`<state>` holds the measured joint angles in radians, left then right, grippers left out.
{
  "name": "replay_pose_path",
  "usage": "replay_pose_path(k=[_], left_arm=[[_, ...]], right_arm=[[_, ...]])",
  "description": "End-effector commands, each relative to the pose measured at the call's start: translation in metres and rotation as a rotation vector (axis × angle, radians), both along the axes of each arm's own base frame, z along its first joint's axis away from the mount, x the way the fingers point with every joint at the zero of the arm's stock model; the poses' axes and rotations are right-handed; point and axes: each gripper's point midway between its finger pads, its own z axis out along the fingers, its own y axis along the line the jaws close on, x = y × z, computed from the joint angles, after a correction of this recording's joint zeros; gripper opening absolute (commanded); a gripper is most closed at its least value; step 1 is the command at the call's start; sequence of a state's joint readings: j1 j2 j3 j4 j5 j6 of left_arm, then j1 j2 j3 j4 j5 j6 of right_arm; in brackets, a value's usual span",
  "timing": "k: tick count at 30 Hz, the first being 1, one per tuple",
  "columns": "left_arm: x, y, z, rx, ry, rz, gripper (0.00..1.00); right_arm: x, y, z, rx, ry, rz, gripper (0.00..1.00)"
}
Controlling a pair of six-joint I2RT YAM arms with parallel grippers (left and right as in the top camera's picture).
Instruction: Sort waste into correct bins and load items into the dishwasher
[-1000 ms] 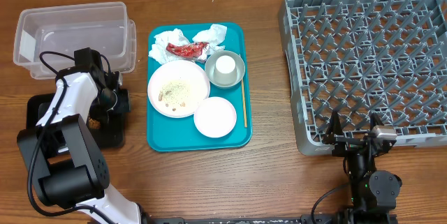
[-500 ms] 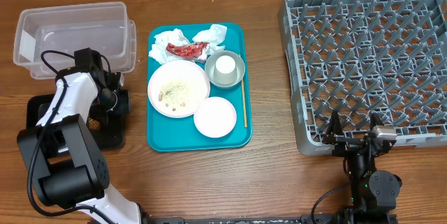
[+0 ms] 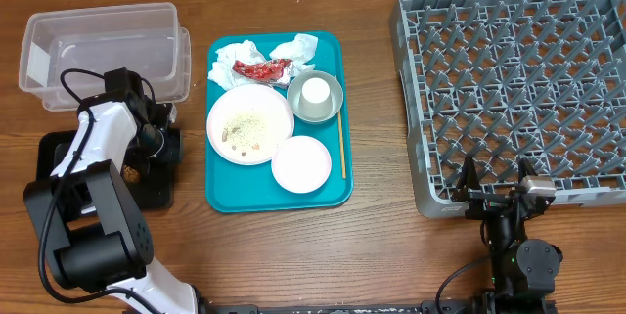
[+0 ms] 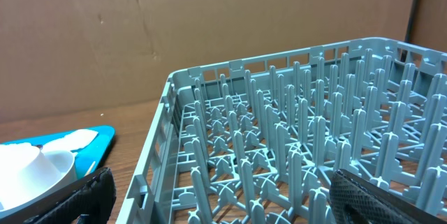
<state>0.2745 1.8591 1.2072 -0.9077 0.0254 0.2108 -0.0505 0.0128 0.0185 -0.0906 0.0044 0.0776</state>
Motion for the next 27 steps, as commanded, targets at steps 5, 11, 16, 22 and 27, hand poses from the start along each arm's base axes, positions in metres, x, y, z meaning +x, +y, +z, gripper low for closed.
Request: replay_pose_path(k=[5,11,16,22,27], left_arm=[[0.002,-0.005,0.0,-0.021,0.002,-0.042,0.04],[0.003,-0.005,0.0,-0.021,0.002,-0.023,0.45],[-0.001,-0.008,0.001,-0.038,0.015,-0.016,0.52],[0.011,-0.013,0.021,-0.077,-0.008,-0.018,0.56],[0.027,-0.011,0.063,-0.083,-0.033,-0.019,0.58]], right_arm=[[0.0,0.0,-0.001,-0.003,-0.006,0.001,1.0],[0.0,0.0,-0.001,-0.003,-0.006,0.001,1.0],[0.0,0.0,-0.001,-0.003,-0.006,0.001,1.0],[0.0,0.0,-0.001,-0.003,-0.006,0.001,1.0],[0.0,0.0,-0.001,-0.003,-0.006,0.001,1.0]])
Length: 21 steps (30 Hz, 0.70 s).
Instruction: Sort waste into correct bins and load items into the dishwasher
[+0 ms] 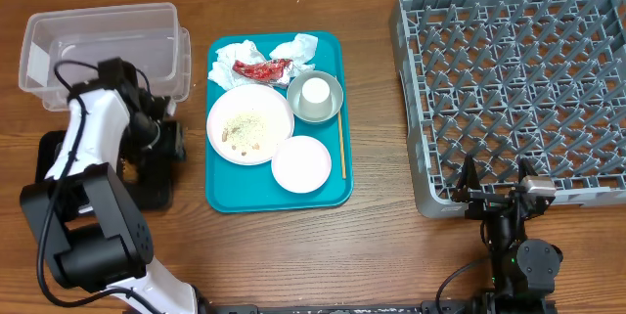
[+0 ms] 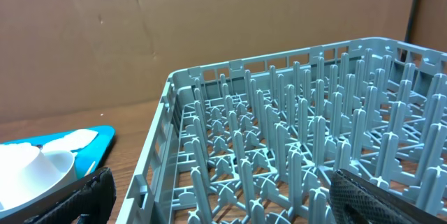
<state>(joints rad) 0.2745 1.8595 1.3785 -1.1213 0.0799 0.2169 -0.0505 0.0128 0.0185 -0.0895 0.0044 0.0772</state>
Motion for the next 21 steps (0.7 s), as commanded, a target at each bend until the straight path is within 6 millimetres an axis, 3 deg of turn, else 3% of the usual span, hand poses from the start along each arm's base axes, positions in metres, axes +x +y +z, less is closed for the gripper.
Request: replay_pose_path(k=[1,3,4,5,10,16,18,21], left_arm=[[0.024,-0.004,0.031,-0.032,-0.068,-0.011,0.59],[0.03,-0.009,0.052,-0.066,-0.092,-0.011,0.66],[0.034,-0.013,0.061,-0.088,-0.108,-0.012,0.76],[0.038,-0.017,0.071,-0.115,-0.128,-0.013,1.0],[0.06,-0.055,0.114,-0.351,-0.26,-0.029,1.0],[0.058,-0.124,0.176,-0.87,-0.332,-0.036,1.0],[0.054,-0.137,0.188,-0.951,-0.352,-0.079,1.0],[0.038,-0.157,0.187,-0.95,-0.327,-0.197,1.0]], right_arm=[[0.0,0.0,-0.002,-0.003,-0.004,0.001,1.0],[0.0,0.0,-0.001,-0.003,-0.005,0.001,1.0],[0.0,0.0,-0.002,-0.003,-0.004,0.001,1.0],[0.0,0.0,-0.002,-0.003,-0.004,0.001,1.0],[0.0,0.0,-0.002,-0.003,-0.004,0.001,1.0],[0.0,0.0,-0.002,-0.003,-0.004,0.001,1.0],[0.0,0.0,-0.002,-0.003,-0.004,0.001,1.0],[0.0,0.0,-0.002,-0.003,-0.004,0.001,1.0]])
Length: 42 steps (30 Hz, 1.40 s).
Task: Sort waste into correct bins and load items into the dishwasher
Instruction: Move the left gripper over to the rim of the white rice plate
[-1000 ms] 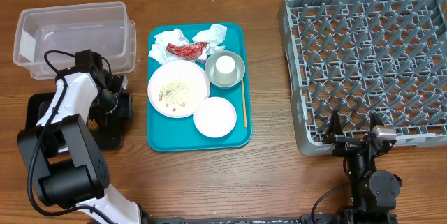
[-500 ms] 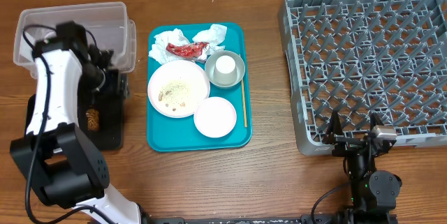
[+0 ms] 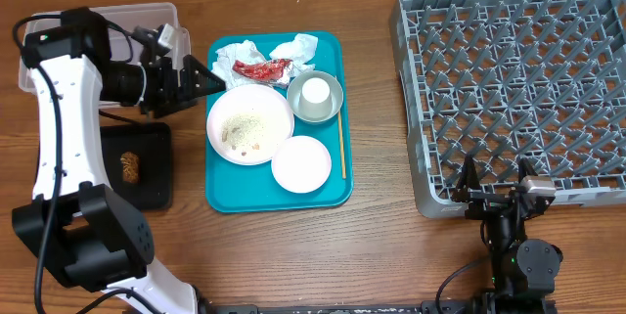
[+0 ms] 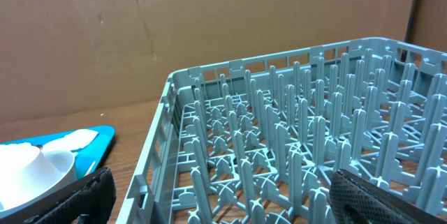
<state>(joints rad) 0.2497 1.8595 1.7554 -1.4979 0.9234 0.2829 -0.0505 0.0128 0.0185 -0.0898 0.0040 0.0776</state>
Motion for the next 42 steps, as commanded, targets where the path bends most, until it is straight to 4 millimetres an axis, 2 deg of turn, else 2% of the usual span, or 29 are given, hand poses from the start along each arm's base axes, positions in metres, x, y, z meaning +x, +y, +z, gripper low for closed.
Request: replay_pose_path(k=[1,5,7,10,12,14,17,18,19,23,28,29,30,32,35,37,42], left_arm=[[-0.007,-0.039,0.021,-0.113,-0.118,-0.154,1.0],[-0.025,-0.07,0.001,0.015,-0.063,-0.291,1.0],[-0.026,-0.078,-0.019,0.159,0.006,-0.298,1.0],[-0.019,-0.065,-0.052,0.494,0.136,-0.151,1.0],[-0.015,-0.055,-0.063,0.681,0.176,-0.037,1.0],[-0.012,-0.059,-0.066,0.769,0.169,0.016,0.98],[-0.01,-0.07,-0.066,0.805,0.139,0.033,0.58],[-0.009,-0.074,-0.066,0.811,0.129,0.031,0.52],[-0.01,-0.078,-0.066,0.813,0.121,0.023,0.5],[-0.014,-0.081,-0.072,0.819,0.139,0.011,0.55],[-0.02,-0.079,-0.097,0.829,0.175,0.013,0.53],[-0.019,-0.077,-0.103,0.832,0.174,0.018,0.47],[-0.016,-0.073,-0.111,0.844,0.17,0.042,0.31],[-0.011,-0.065,-0.116,0.869,0.17,0.097,0.21],[-0.002,-0.051,-0.122,0.904,0.169,0.193,0.13],[0.003,-0.052,-0.126,0.887,0.158,0.205,0.05],[0.008,-0.058,-0.138,0.867,0.129,0.208,0.04]], right_arm=[[0.0,0.0,-0.001,-0.003,-0.005,0.001,1.0],[0.0,0.0,-0.001,-0.003,-0.005,0.001,1.0],[0.0,0.0,-0.001,-0.004,-0.005,0.001,1.0],[0.0,0.0,-0.001,-0.003,-0.005,0.001,1.0],[0.0,0.0,-0.001,-0.003,-0.005,0.001,1.0],[0.0,0.0,-0.001,-0.003,-0.005,0.001,1.0],[0.0,0.0,-0.001,-0.003,-0.005,0.001,1.0],[0.0,0.0,-0.001,-0.003,-0.005,0.001,1.0],[0.0,0.0,-0.001,-0.003,-0.005,0.001,1.0],[0.0,0.0,-0.001,-0.003,-0.005,0.001,1.0],[0.0,0.0,-0.001,-0.003,-0.005,0.001,1.0],[0.0,0.0,-0.001,-0.003,-0.005,0.001,1.0],[0.0,0.0,-0.001,-0.003,-0.005,0.001,1.0],[0.0,0.0,-0.001,-0.003,-0.005,0.001,1.0],[0.0,0.0,-0.001,-0.003,-0.005,0.001,1.0],[0.0,0.0,-0.001,-0.003,-0.005,0.001,1.0],[0.0,0.0,-0.001,-0.003,-0.005,0.001,1.0]])
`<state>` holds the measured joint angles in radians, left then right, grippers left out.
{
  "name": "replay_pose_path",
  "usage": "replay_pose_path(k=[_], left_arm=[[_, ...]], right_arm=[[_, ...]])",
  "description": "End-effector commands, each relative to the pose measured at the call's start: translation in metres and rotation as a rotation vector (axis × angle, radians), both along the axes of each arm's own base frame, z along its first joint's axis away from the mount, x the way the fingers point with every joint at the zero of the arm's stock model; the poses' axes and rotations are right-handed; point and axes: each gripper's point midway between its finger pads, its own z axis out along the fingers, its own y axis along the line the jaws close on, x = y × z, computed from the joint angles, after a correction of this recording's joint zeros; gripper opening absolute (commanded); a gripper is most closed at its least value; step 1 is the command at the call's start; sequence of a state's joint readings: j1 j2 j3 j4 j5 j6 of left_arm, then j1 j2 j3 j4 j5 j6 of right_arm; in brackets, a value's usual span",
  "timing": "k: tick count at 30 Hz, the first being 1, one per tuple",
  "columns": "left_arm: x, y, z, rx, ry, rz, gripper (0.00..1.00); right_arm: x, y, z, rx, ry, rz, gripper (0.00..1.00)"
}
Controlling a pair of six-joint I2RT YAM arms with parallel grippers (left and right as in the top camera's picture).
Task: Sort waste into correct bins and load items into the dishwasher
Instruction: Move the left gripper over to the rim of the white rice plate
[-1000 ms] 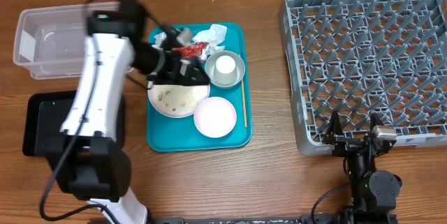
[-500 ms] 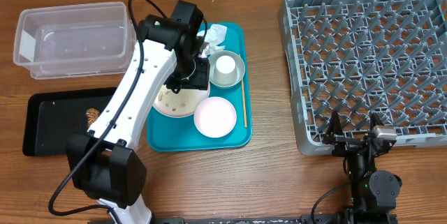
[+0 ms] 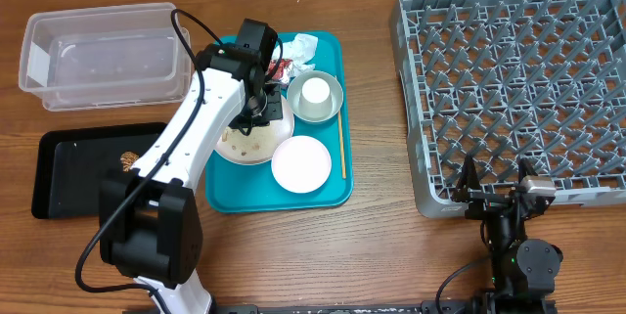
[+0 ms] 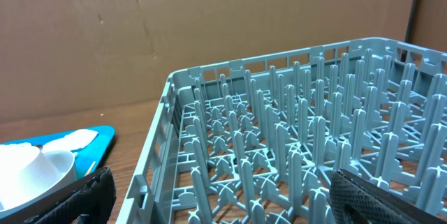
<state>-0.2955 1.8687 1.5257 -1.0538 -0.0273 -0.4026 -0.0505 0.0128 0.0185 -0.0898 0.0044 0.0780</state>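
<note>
My left gripper (image 3: 266,102) hangs low over the teal tray (image 3: 227,197), above the upper right of the crumb-covered plate (image 3: 238,144) and just below the red wrapper (image 3: 281,66). Its jaws are hidden from above. Crumpled white napkins (image 3: 304,48), a metal bowl holding a white cup (image 3: 315,96), a small white plate (image 3: 301,164) and a chopstick (image 3: 341,148) also lie on the tray. The grey dish rack (image 3: 518,79) stands at the right. My right gripper (image 3: 494,192) rests open at the rack's front edge, its fingers (image 4: 84,196) wide apart.
A clear plastic bin (image 3: 108,50) sits at the back left. In front of it lies a black tray (image 3: 68,172) with a brown food scrap (image 3: 127,160) on it. The right wrist view shows the rack (image 4: 293,147) and the teal tray's corner (image 4: 94,140).
My left gripper was beside the clear bin, left of the teal tray. Now it is over the tray, above the crumb plate by the red wrapper. The right arm has not moved.
My left gripper was low over the right end of the black tray, by the brown scrap, and stayed there at the second moment. Then it was raised beside the clear bin, with the scrap lying on the black tray. Now it is over the teal tray.
</note>
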Motion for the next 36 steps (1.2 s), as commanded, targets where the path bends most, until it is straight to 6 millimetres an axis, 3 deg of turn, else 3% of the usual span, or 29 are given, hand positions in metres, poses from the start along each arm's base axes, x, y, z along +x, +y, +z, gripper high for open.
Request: replay_pose_path(k=[1,5,13,28,36], left_arm=[[-0.006,0.0,-0.016,0.015,0.019,0.024,0.04],[-0.015,-0.009,-0.033,-0.013,0.04,0.021,0.04],[-0.031,-0.005,-0.062,-0.011,0.074,0.05,0.04],[-0.041,-0.042,-0.063,-0.067,0.08,-0.042,0.04],[-0.042,-0.053,-0.062,-0.075,0.068,-0.068,0.04]], right_arm=[[0.0,0.0,-0.001,-0.004,-0.005,0.001,1.0],[0.0,0.0,-0.001,-0.004,-0.005,0.001,1.0],[0.0,0.0,-0.001,-0.004,-0.005,0.001,1.0],[0.0,0.0,-0.001,-0.004,-0.005,0.001,1.0],[0.0,0.0,-0.001,-0.004,-0.005,0.001,1.0]])
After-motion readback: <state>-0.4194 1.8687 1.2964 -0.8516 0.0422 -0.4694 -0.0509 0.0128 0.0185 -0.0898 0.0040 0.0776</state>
